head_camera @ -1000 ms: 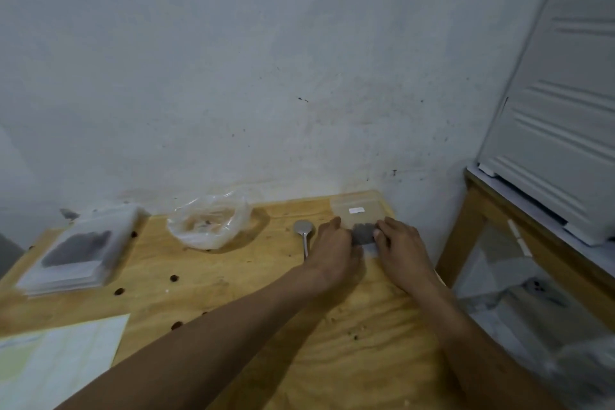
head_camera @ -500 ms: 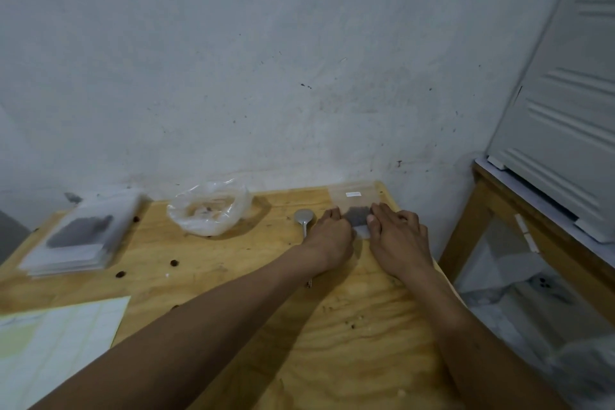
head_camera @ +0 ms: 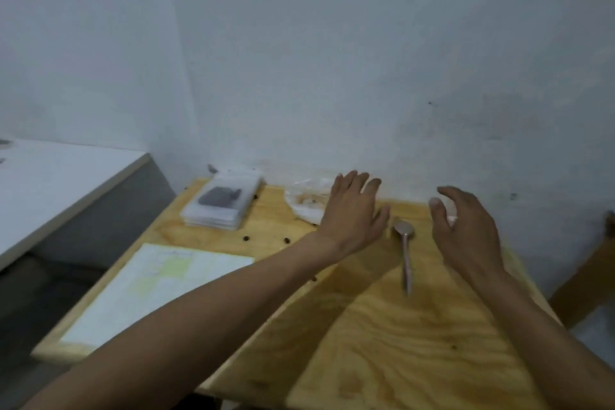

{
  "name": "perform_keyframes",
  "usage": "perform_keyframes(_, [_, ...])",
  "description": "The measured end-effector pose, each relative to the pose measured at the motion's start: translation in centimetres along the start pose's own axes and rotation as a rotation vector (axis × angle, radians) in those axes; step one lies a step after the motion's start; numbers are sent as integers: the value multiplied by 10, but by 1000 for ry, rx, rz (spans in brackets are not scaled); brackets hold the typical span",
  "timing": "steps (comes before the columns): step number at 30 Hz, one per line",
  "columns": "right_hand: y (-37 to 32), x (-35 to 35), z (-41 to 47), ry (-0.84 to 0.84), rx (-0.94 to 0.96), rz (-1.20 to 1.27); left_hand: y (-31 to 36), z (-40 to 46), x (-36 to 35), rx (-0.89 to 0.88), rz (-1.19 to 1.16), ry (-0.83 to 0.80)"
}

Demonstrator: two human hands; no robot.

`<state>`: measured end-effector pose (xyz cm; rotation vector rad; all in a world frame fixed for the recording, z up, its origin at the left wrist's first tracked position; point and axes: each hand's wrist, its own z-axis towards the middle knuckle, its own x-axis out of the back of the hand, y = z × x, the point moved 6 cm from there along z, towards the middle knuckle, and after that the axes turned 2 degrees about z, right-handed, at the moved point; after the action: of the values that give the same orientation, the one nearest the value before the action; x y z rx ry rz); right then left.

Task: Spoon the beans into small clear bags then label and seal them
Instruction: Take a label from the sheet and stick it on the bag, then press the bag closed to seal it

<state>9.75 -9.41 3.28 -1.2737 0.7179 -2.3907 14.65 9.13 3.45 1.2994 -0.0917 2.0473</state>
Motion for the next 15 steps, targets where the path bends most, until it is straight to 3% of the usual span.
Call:
perform_keyframes(4, [-100,-43,15,4,212,158,-86,-24,56,207,59,47])
perform_keyframes(7, [-162,-86,14,-120,292,243,-148,-48,93,382,94,66])
perform_keyframes(12, [-223,-171,-5,-476,278,53,-235,-87,123,672,233,-86])
perform_keyframes(15, [-233,-208,-14,-600,114,36,-271,-104,118,791,235,-234])
